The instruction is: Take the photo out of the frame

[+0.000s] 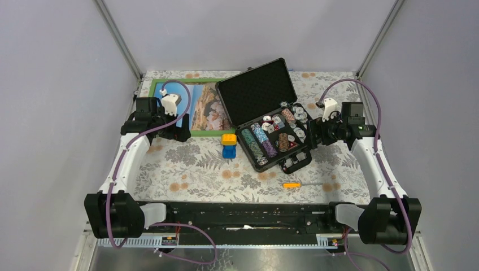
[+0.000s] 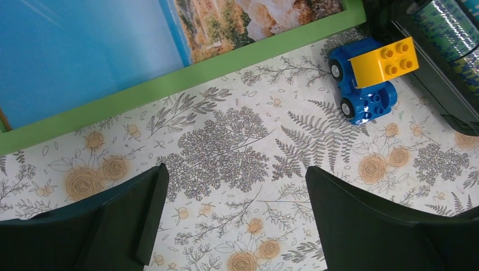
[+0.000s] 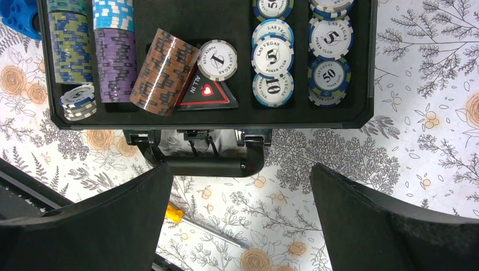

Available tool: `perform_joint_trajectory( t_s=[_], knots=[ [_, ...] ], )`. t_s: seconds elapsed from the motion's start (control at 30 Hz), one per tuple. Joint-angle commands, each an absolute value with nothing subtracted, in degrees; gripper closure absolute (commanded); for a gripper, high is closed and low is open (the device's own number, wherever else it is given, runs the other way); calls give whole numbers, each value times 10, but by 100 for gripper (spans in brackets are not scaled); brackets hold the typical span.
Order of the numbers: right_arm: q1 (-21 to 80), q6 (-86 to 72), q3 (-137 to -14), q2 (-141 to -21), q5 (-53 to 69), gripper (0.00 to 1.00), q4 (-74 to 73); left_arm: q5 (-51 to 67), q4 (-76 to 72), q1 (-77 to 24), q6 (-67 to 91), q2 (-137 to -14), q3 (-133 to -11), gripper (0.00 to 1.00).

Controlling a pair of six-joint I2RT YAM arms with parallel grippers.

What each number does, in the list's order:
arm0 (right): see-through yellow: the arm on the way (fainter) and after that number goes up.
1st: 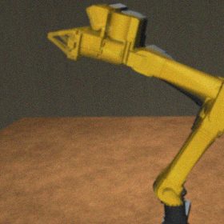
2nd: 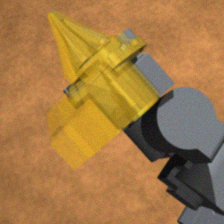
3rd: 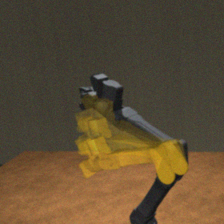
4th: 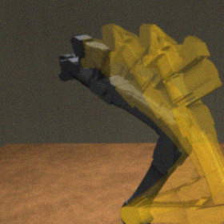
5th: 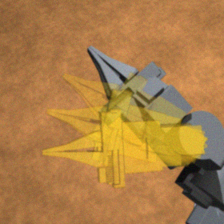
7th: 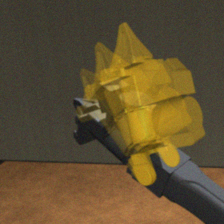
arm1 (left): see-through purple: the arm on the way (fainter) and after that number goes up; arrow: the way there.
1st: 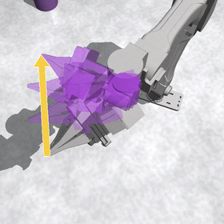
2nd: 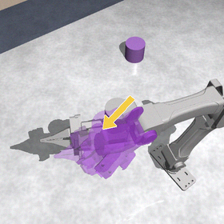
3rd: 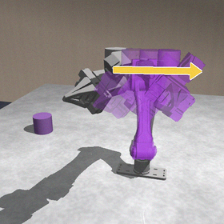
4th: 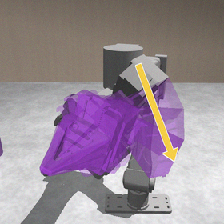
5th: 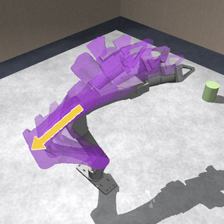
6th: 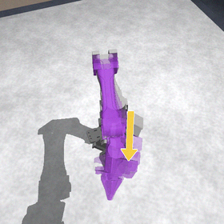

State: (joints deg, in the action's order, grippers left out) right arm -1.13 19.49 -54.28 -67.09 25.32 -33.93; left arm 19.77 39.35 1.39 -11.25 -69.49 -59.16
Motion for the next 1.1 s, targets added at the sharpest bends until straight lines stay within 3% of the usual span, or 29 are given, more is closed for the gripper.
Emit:
perform_joint_trajectory(
  t_s=[0.0, 0.27, 0.37, 0.6, 0.77, 0.9, 1.07],
  knots=[
    [-8, 193, -575, -687, 256, 0, -334, 223, 378, 3, -137, -676, -626, 1],
    [-8, 192, -577, -708, 243, 0, -320, 242, 397, -38, -168, -708, -650, 1],
    [-8, 199, -583, -731, 216, 0, -307, 254, 397, -97, -178, -719, -648, 1],
    [-8, 209, -636, -817, 146, 0, -286, 139, 344, -260, -197, -794, -666, 1],
    [-9, 205, -657, -871, 112, 0, -258, 146, 319, -305, -190, -867, -707, 1],
    [-8, 207, -675, -912, 93, 0, -245, 77, 282, -373, -217, -896, -707, 1],
    [-8, 210, -681, -941, 78, 0, -227, 48, 292, -384, -233, -945, -751, 1]
  ],
)
